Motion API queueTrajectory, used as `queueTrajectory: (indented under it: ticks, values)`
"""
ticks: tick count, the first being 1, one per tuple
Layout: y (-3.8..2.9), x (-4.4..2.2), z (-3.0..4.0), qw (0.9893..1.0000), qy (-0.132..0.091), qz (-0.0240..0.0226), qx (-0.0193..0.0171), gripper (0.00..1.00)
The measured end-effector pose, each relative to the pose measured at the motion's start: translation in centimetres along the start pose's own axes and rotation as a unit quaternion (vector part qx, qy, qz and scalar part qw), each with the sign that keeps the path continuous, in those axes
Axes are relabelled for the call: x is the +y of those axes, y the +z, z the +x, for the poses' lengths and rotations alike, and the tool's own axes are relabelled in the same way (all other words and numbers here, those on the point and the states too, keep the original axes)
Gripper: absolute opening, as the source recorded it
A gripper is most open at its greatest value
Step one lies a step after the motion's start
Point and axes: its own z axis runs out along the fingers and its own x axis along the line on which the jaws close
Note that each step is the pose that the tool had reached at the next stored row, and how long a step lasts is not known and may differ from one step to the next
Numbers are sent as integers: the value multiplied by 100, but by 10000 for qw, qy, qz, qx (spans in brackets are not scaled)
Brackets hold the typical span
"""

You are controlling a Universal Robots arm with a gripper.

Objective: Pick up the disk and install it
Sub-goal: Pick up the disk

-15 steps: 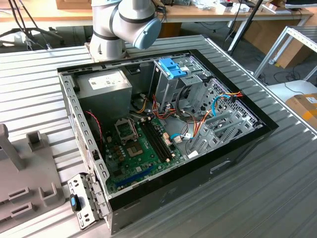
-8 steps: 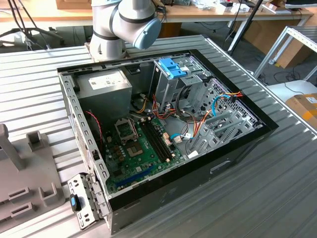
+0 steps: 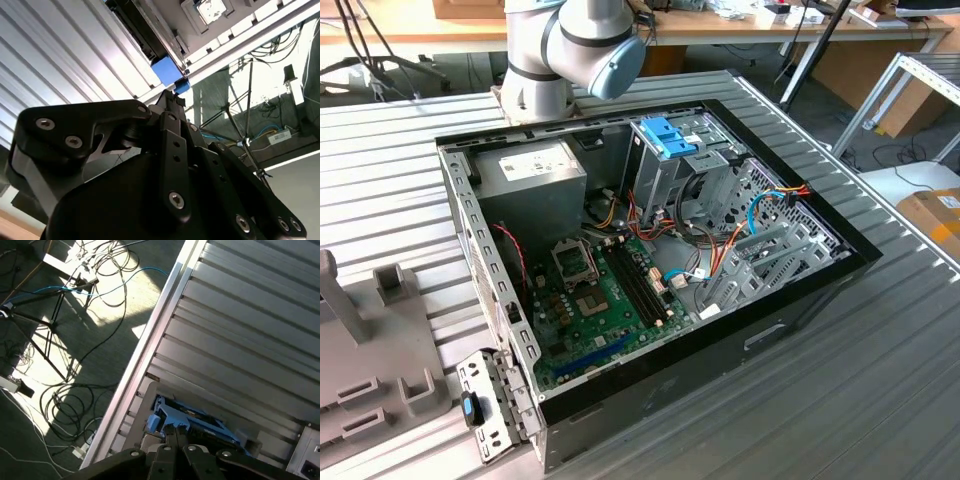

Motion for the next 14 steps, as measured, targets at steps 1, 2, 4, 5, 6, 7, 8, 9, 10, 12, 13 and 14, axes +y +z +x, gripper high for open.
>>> queueTrajectory:
  ticks: [1,2,4,5,6,7,8,9,10,12,13,14]
  values:
    - [0,0,0,10000,-95,4,3,11]
    - [0,0,0,9996,-269,10,10,11]
    - [0,0,0,9988,-492,19,19,11]
    - [0,0,0,9976,-695,28,27,11]
    - [0,0,0,9966,-818,33,32,11]
    - [0,0,0,9959,-907,37,36,11]
    - [0,0,0,9945,-1042,43,41,11]
    - [0,0,0,9936,-1132,47,45,11]
    - [0,0,0,9914,-1304,55,52,11]
    - [1,0,0,9865,-1633,69,65,11]
    - [0,0,0,9853,-1708,72,68,11]
    - [0,0,0,9822,-1877,79,75,11]
